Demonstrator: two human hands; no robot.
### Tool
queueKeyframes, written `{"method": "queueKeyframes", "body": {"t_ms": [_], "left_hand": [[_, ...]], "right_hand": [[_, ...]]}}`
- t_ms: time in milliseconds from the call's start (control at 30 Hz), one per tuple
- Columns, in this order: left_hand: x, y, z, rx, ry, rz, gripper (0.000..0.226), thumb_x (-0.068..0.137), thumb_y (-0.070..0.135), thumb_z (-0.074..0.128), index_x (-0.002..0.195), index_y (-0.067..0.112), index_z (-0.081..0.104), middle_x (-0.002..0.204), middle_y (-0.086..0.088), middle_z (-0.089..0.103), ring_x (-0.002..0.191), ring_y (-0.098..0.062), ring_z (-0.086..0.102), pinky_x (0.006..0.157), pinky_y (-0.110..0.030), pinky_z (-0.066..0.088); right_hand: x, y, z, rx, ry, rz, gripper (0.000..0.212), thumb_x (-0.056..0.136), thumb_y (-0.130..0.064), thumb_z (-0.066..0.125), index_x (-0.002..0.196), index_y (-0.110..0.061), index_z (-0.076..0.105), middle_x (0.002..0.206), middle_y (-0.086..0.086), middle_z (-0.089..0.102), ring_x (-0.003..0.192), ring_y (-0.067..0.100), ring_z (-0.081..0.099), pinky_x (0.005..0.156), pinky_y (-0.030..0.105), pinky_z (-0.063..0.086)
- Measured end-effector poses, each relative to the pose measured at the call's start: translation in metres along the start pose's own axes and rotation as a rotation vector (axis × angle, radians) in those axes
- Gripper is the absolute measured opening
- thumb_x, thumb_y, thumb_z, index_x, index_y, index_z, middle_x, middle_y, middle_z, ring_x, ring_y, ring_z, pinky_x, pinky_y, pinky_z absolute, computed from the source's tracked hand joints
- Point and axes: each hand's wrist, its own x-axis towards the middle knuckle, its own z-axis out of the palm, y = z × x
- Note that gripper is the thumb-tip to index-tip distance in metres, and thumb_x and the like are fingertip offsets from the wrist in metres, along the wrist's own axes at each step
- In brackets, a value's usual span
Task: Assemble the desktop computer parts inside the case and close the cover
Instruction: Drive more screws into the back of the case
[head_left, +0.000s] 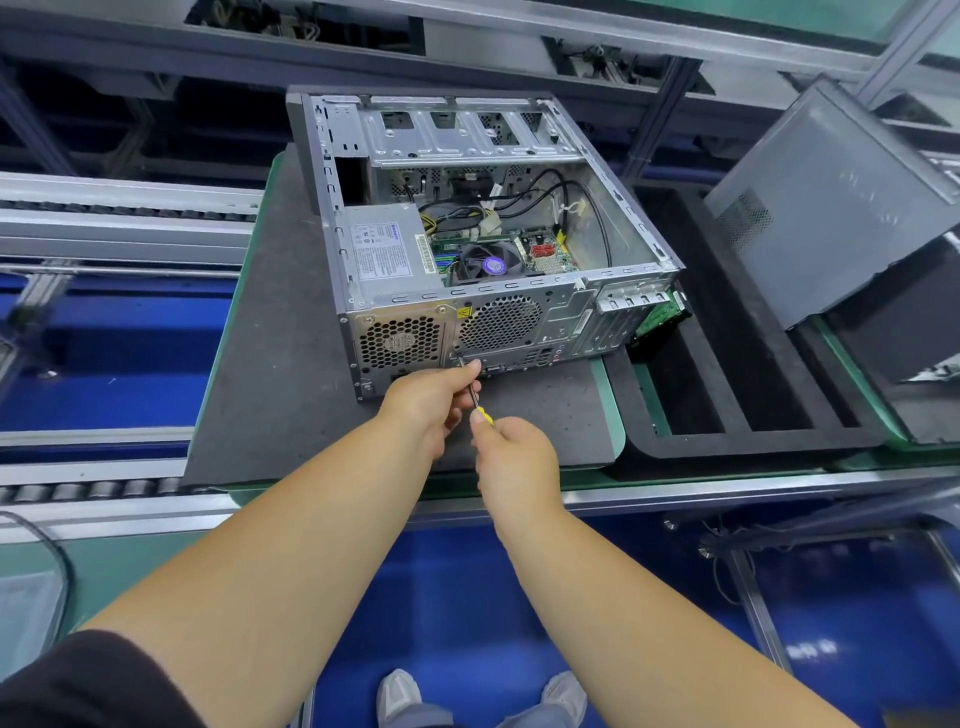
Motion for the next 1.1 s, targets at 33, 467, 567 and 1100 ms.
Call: {"method": "queueKeyframes", "body": {"t_ms": [33,467,567,1100], "left_hand": [[-0.001,0.0,-0.001,-0.015,-0.019,0.0,0.018,0.085,0.024,0.074,0.073,0.013,0.068,0.064,0.003,0.066,0.052,-0.005,0.053,0.045,-0.014,0.041],[-0.002,0.002,-0.003,0.026,-0.081,-0.04,0.017,0.09,0.021,0.067,0.076,0.012,0.069,0.064,0.004,0.067,0.047,-0.003,0.053,0.046,-0.015,0.045],[-0.001,-0.002,0.0,-0.009,-0.055,-0.036,0.015,0.088,0.022,0.07,0.078,0.011,0.069,0.064,0.004,0.069,0.051,-0.003,0.055,0.043,-0.014,0.041],[0.005,-0.002,0.003,0.037,0.033,-0.026,0.023,0.08,0.029,0.079,0.068,0.013,0.067,0.062,0.002,0.065,0.05,-0.006,0.049,0.049,-0.018,0.038]], "right_hand": [[0.0,-0.002,0.001,0.058,-0.015,0.031,0.043,0.097,-0.041,0.055,0.072,-0.006,0.058,0.055,0.001,0.051,0.052,0.018,0.045,0.054,0.029,0.039],[-0.004,-0.012,-0.008,0.115,-0.179,0.165,0.038,0.093,-0.05,0.059,0.08,-0.014,0.061,0.064,0.002,0.054,0.054,0.016,0.05,0.052,0.031,0.044],[-0.002,-0.004,-0.008,-0.232,-0.007,-0.093,0.038,0.095,-0.041,0.057,0.069,-0.014,0.053,0.065,0.002,0.056,0.061,0.021,0.05,0.06,0.035,0.043],[-0.002,-0.005,-0.007,0.005,-0.006,0.071,0.046,0.096,-0.044,0.058,0.086,0.001,0.066,0.056,-0.002,0.054,0.053,0.016,0.048,0.056,0.03,0.04]]}}
